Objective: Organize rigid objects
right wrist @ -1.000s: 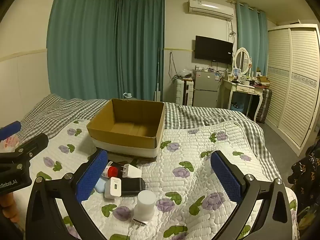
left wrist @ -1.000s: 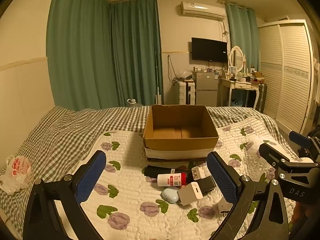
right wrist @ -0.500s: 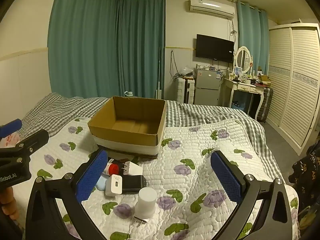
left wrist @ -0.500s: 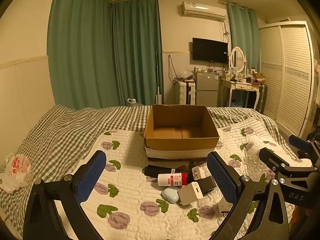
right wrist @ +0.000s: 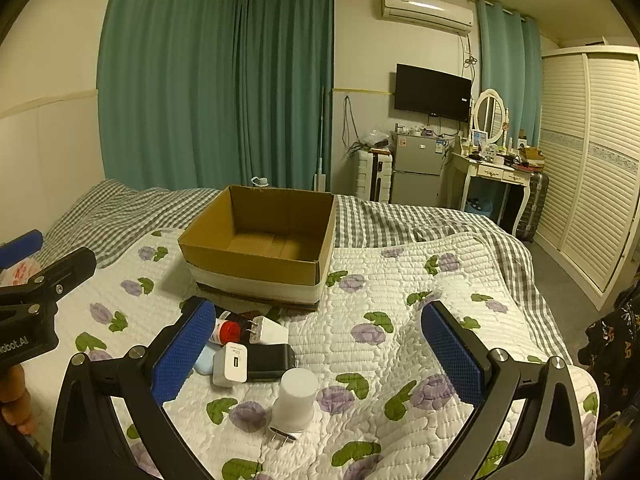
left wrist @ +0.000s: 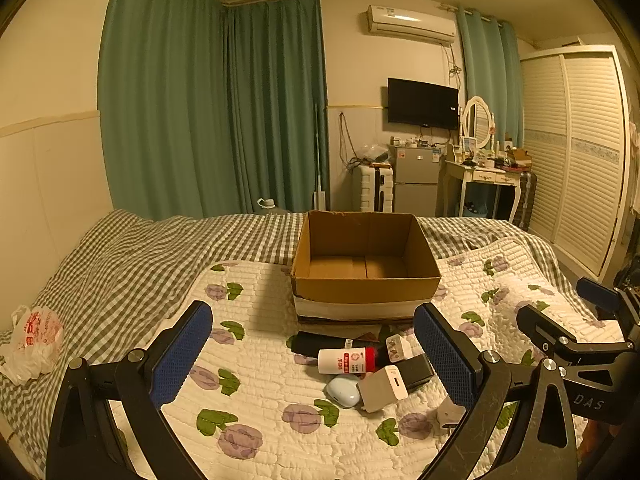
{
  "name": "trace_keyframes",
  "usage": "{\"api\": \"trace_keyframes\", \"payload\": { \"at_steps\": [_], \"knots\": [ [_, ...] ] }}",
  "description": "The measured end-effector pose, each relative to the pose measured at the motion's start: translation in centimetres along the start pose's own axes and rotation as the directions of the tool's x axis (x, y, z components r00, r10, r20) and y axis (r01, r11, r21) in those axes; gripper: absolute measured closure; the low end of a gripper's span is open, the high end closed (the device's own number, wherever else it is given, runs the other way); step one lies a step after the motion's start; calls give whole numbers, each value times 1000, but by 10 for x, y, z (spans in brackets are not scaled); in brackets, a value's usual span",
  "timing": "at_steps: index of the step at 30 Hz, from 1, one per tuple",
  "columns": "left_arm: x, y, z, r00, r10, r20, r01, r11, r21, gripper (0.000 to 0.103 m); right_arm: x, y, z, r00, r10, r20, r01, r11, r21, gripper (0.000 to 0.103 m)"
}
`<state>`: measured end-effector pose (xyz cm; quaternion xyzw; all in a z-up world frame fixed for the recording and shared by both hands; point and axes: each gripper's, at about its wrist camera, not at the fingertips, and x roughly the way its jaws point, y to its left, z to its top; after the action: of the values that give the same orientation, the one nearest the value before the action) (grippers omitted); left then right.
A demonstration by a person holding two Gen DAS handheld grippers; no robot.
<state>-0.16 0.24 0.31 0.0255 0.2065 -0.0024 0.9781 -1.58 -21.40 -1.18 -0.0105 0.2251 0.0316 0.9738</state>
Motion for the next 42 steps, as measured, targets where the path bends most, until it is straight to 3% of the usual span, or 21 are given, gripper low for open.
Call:
{"api": "trace_keyframes", "payload": {
  "at_steps": [42],
  "knots": [
    [-1,3,-1,1000,-5,8,5,1000,-6,0,4,3,-4,1000,11,-22,-11,1000,4,0]
  ]
}}
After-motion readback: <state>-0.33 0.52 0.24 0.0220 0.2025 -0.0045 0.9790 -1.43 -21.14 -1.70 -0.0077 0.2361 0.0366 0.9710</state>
